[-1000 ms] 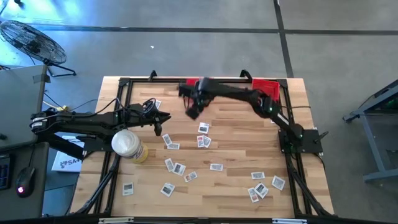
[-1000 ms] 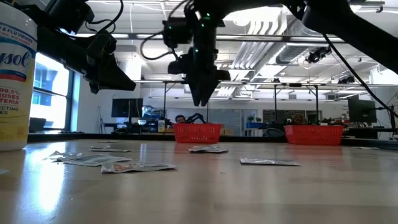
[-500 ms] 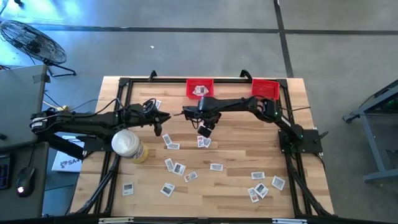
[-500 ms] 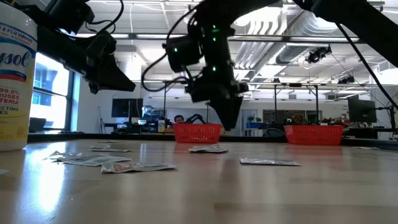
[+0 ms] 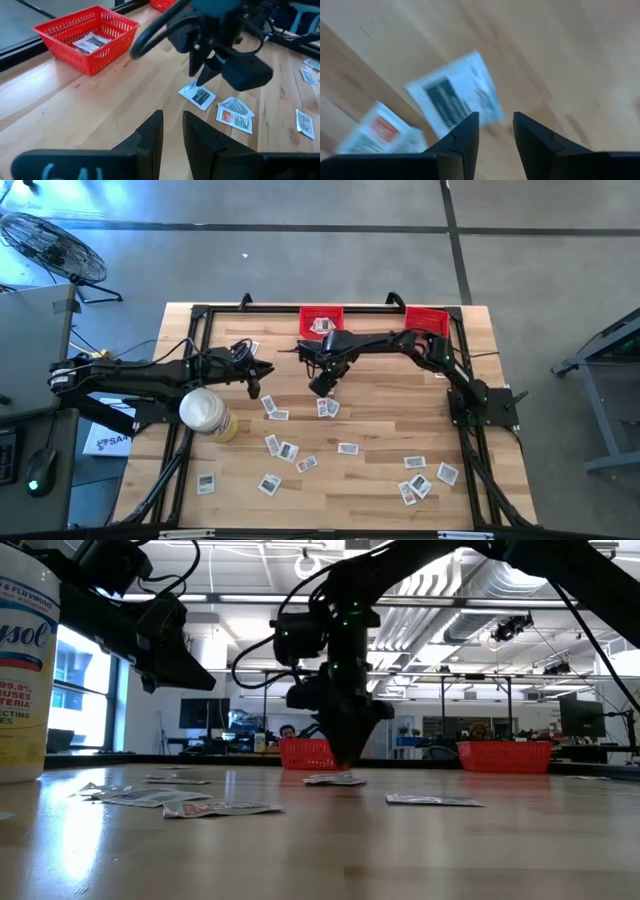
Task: Pick & Place First Aid Supplies
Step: Put the towelette pack into the left red bin
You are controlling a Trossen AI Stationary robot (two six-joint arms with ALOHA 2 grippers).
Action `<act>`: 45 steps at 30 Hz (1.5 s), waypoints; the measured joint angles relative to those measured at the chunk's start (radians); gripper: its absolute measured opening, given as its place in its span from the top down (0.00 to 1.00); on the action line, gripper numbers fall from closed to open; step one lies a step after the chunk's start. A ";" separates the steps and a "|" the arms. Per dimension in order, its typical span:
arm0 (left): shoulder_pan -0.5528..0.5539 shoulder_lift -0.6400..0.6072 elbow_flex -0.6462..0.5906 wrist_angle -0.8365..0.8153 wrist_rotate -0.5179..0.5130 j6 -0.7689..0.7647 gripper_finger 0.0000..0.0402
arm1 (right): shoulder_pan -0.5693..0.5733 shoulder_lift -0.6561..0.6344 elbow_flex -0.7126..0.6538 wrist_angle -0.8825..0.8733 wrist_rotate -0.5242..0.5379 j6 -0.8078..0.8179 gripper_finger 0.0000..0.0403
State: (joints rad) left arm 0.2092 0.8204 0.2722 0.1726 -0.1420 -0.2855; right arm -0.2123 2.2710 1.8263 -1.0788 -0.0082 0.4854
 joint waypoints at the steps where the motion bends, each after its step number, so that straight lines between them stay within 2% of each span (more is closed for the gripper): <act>1: 0.000 0.000 0.000 0.000 0.000 0.000 0.82 | 0.001 0.000 -0.011 0.009 0.006 0.004 0.72; 15: 0.000 0.000 0.000 0.000 -0.001 0.000 0.82 | 0.002 -0.003 -0.089 0.097 -0.003 0.016 0.72; 25: 0.000 0.000 0.000 0.000 -0.001 0.000 0.82 | 0.003 -0.003 -0.080 0.114 0.026 0.102 0.85; 32: 0.000 0.000 0.000 0.000 -0.001 0.000 0.82 | 0.002 0.005 -0.021 0.096 0.026 0.113 0.99; 37: 0.000 0.000 0.000 0.000 -0.001 0.000 0.82 | 0.002 0.005 0.042 0.071 0.025 0.119 0.98; 41: 0.000 0.000 0.000 0.000 -0.001 0.000 0.82 | 0.001 0.004 0.154 0.069 0.029 0.102 1.00; 45: 0.000 0.000 0.000 0.000 -0.001 0.000 0.82 | -0.019 0.002 0.286 0.073 0.166 0.038 0.99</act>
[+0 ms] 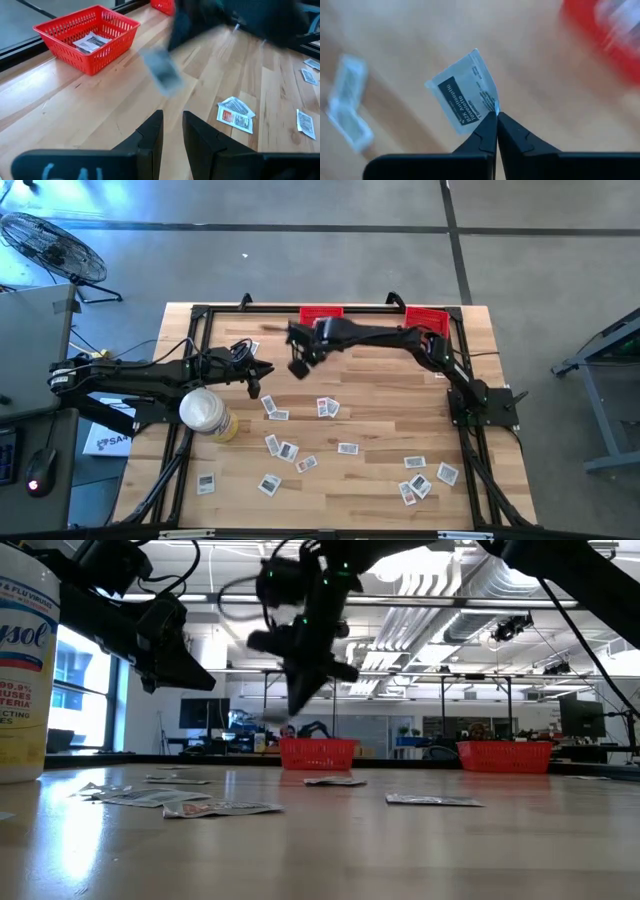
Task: Pick & Place First Aid Supplies
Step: Put the towelette pack into the left red bin
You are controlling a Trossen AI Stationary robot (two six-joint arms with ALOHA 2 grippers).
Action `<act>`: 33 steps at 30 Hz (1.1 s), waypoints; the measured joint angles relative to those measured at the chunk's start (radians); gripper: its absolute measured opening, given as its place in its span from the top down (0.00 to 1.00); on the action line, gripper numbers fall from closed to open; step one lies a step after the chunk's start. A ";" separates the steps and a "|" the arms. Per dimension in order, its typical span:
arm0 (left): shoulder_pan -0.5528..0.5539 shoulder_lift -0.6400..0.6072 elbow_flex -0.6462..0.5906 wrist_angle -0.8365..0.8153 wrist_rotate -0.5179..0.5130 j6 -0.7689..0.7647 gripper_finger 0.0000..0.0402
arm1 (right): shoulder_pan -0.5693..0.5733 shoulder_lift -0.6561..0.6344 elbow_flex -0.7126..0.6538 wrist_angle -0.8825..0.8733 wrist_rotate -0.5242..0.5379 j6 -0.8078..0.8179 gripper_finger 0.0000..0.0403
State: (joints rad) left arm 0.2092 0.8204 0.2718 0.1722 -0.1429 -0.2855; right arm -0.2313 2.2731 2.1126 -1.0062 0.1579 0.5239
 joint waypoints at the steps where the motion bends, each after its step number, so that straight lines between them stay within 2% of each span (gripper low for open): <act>1: 0.000 0.000 0.000 0.000 0.000 0.000 0.82 | -0.011 -0.001 0.027 0.002 0.050 -0.015 0.99; 5: 0.000 0.000 0.000 0.000 0.000 0.000 0.82 | -0.067 -0.002 0.082 0.007 0.224 -0.058 1.00; 8: 0.000 0.000 0.000 0.000 0.000 0.000 0.82 | -0.114 -0.002 0.074 0.035 0.280 -0.061 1.00; 14: 0.000 0.000 0.000 0.000 0.000 0.000 0.82 | -0.204 -0.003 -0.059 0.152 0.224 -0.054 1.00; 21: 0.000 0.000 0.000 -0.003 0.000 0.000 0.82 | -0.266 -0.002 -0.185 0.183 0.175 0.002 0.97; 27: 0.000 0.000 0.000 -0.003 0.000 0.000 0.82 | -0.275 -0.002 -0.208 0.219 0.140 0.018 0.87; 33: 0.000 0.000 0.000 -0.003 0.000 0.000 0.82 | -0.253 -0.003 -0.121 0.193 0.138 -0.057 0.78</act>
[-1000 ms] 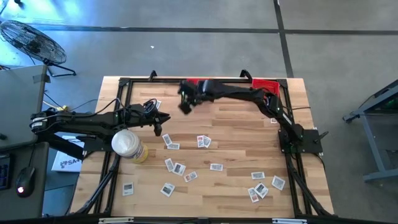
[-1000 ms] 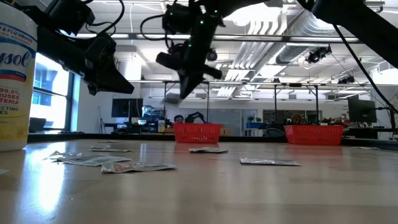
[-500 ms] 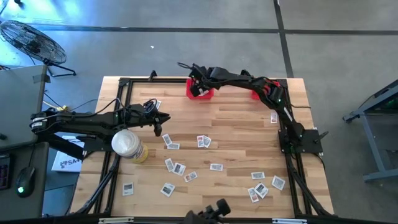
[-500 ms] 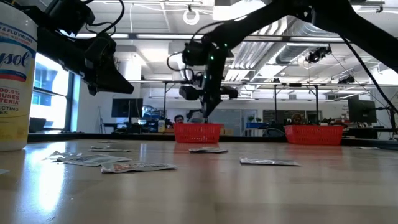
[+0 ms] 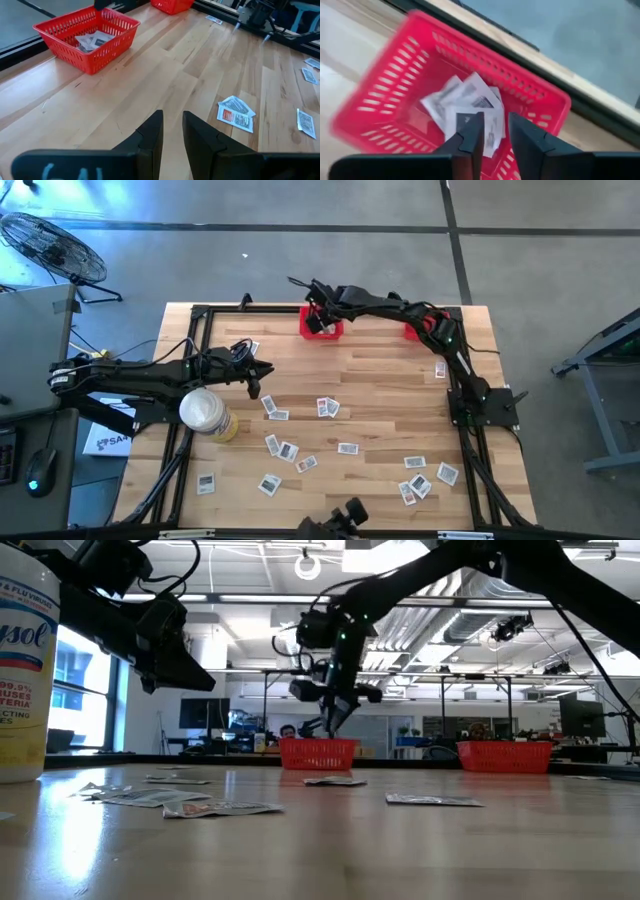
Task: Pick & Place First Aid Supplies
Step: Put the towelette pack into the left red bin
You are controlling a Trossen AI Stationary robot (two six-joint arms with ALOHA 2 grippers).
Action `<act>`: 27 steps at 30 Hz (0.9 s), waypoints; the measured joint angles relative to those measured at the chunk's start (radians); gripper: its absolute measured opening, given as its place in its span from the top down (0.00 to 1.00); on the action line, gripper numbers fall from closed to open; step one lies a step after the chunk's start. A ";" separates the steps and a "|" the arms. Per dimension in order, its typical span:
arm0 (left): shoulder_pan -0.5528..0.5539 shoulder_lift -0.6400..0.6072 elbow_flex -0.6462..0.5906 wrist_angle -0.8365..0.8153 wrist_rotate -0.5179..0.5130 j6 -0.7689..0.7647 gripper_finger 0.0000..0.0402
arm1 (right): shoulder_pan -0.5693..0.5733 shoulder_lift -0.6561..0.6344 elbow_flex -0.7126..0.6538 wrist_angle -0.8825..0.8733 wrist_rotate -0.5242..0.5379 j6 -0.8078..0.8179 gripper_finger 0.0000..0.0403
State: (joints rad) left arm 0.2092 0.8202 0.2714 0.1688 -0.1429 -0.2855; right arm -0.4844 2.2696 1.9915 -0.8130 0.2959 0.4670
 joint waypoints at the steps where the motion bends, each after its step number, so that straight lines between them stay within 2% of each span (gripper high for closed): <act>1: 0.000 0.000 0.000 0.000 0.000 0.000 0.82 | 0.009 0.000 0.028 -0.013 -0.008 -0.020 0.78; 7: 0.000 0.000 0.000 0.000 0.000 0.000 0.82 | 0.126 -0.007 0.150 -0.117 -0.101 -0.115 0.77; 11: 0.000 0.000 0.000 0.000 0.000 0.000 0.82 | 0.241 -0.007 0.156 -0.165 -0.130 -0.209 0.76; 14: 0.000 0.000 0.000 0.000 0.000 0.000 0.82 | 0.326 -0.005 0.152 -0.270 -0.134 -0.240 0.76; 20: 0.000 0.000 0.000 0.000 0.000 0.000 0.82 | 0.427 -0.005 0.151 -0.478 -0.114 -0.081 0.76; 27: 0.000 0.000 0.000 0.000 0.000 0.000 0.82 | 0.477 -0.003 0.028 -0.487 -0.120 0.044 0.76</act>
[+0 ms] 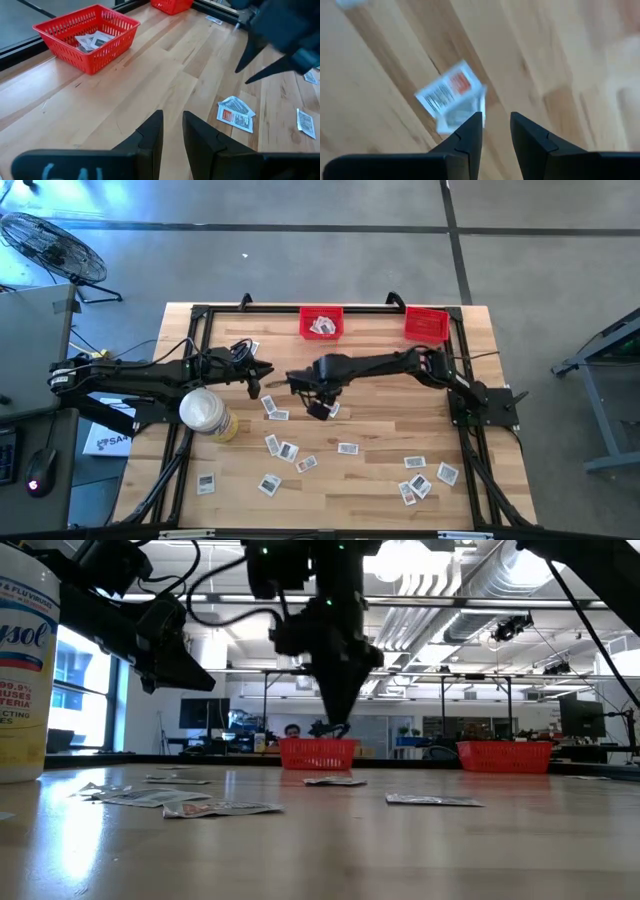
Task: Pick & Place First Aid Supplies
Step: Put the towelette pack into the left red bin
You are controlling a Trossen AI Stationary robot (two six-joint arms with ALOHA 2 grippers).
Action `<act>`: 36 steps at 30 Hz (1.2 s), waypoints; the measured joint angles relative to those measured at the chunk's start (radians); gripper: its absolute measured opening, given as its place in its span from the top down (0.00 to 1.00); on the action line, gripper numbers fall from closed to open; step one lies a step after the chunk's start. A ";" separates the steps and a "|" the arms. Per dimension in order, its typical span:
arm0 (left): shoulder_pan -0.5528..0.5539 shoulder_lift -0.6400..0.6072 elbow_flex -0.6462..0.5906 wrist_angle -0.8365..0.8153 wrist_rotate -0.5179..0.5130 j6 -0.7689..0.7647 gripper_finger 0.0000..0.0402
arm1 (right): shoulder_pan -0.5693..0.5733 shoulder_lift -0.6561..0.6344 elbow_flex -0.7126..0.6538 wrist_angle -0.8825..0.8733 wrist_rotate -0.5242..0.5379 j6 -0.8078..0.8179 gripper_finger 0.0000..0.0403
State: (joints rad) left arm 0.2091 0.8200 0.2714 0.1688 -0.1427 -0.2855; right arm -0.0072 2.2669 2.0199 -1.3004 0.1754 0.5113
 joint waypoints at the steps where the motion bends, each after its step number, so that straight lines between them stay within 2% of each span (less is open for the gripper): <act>1: 0.000 0.000 0.000 -0.001 0.000 0.000 0.82 | 0.000 -0.001 -0.026 0.007 0.009 0.037 0.77; 7: 0.000 0.000 0.000 -0.007 0.000 0.000 0.82 | -0.017 -0.001 -0.170 0.081 -0.081 0.158 0.77; 14: 0.000 0.000 0.000 -0.007 0.000 0.000 0.82 | -0.019 -0.001 -0.224 0.110 -0.173 0.181 0.77; 29: 0.000 0.000 0.000 -0.007 0.000 0.000 0.82 | -0.019 0.000 -0.223 0.178 -0.182 0.239 0.77; 36: 0.000 0.000 0.000 -0.007 0.000 0.000 0.82 | -0.019 -0.005 -0.298 0.209 -0.208 0.248 0.77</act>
State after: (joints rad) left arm 0.2091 0.8200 0.2714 0.1617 -0.1425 -0.2855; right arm -0.0261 2.2620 1.7224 -1.0913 -0.0324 0.7597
